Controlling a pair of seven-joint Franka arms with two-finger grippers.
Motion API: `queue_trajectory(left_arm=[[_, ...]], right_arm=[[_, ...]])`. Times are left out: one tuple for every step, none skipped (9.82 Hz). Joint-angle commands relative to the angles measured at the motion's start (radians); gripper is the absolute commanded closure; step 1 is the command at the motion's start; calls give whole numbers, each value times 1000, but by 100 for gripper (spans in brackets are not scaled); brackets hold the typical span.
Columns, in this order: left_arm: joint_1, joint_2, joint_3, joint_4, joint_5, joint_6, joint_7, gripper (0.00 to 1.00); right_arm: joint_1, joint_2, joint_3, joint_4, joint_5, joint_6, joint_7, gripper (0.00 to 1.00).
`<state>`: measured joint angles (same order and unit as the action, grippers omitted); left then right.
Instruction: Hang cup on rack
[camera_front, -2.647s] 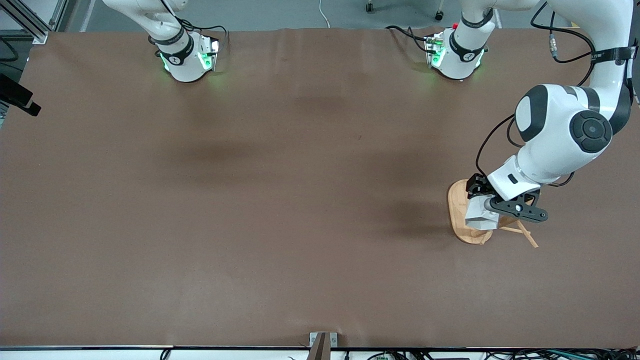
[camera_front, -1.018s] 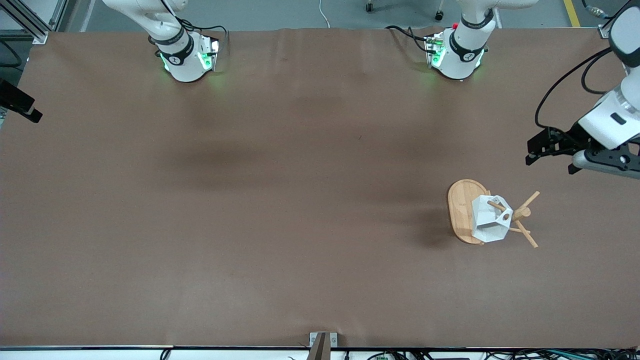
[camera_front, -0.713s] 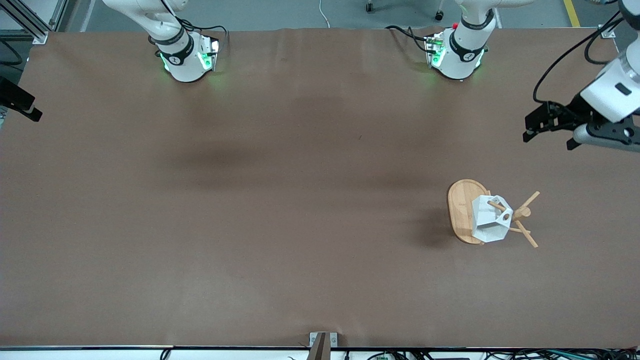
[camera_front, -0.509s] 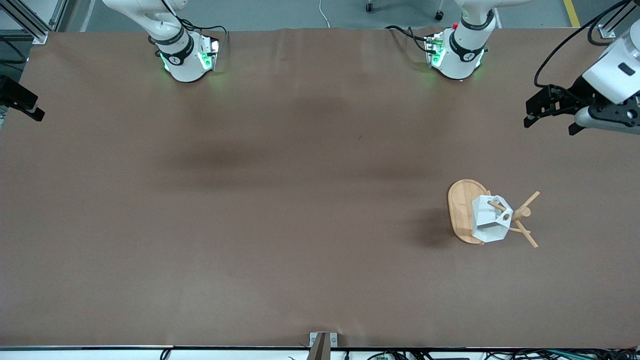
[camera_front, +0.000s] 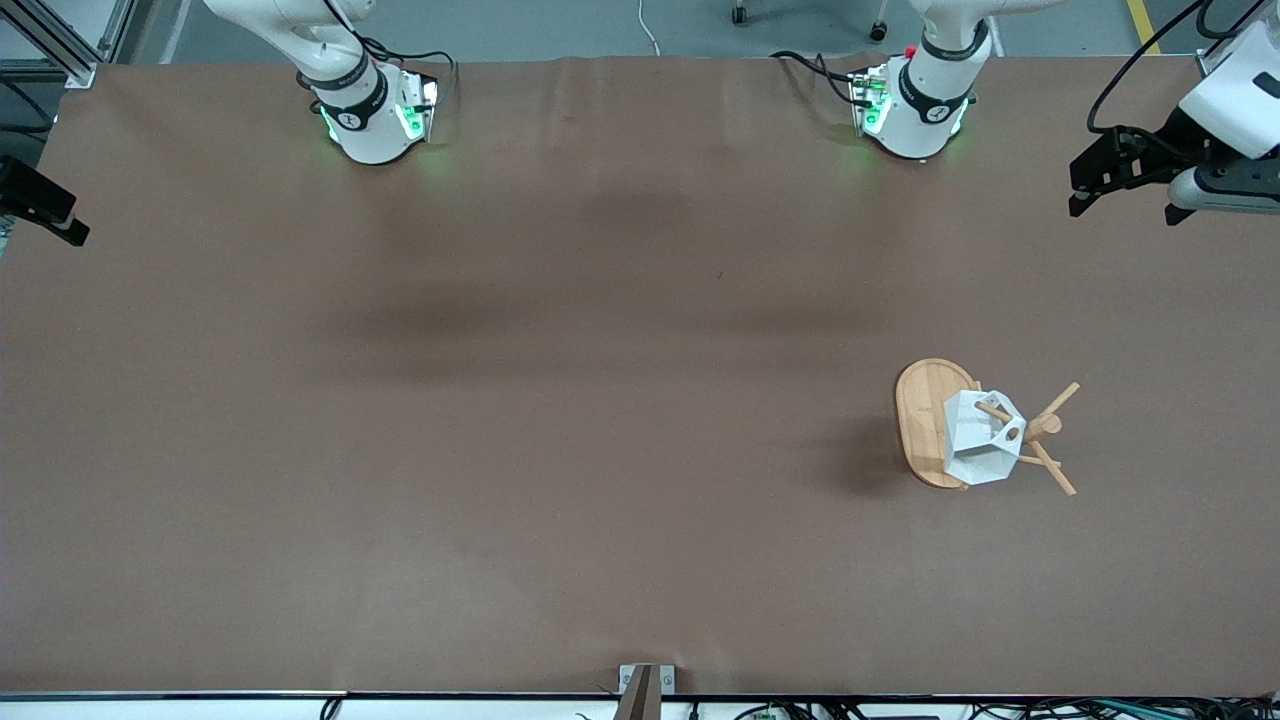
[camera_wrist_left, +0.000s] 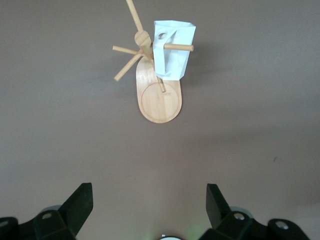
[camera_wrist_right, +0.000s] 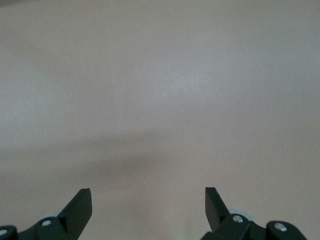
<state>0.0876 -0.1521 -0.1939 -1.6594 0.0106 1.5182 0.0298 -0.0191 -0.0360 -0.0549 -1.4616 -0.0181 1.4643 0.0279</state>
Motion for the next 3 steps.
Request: queue_trajectory(left_arm=[[14, 16, -15, -3, 11, -24, -5, 0], [12, 16, -16, -2, 9, -24, -5, 0], [12, 17, -16, 6, 9, -26, -5, 0]], right_arm=[[7, 8, -8, 18, -8, -5, -3, 0], [7, 8, -8, 18, -10, -5, -5, 0], [7, 8, -8, 18, -10, -5, -5, 0]])
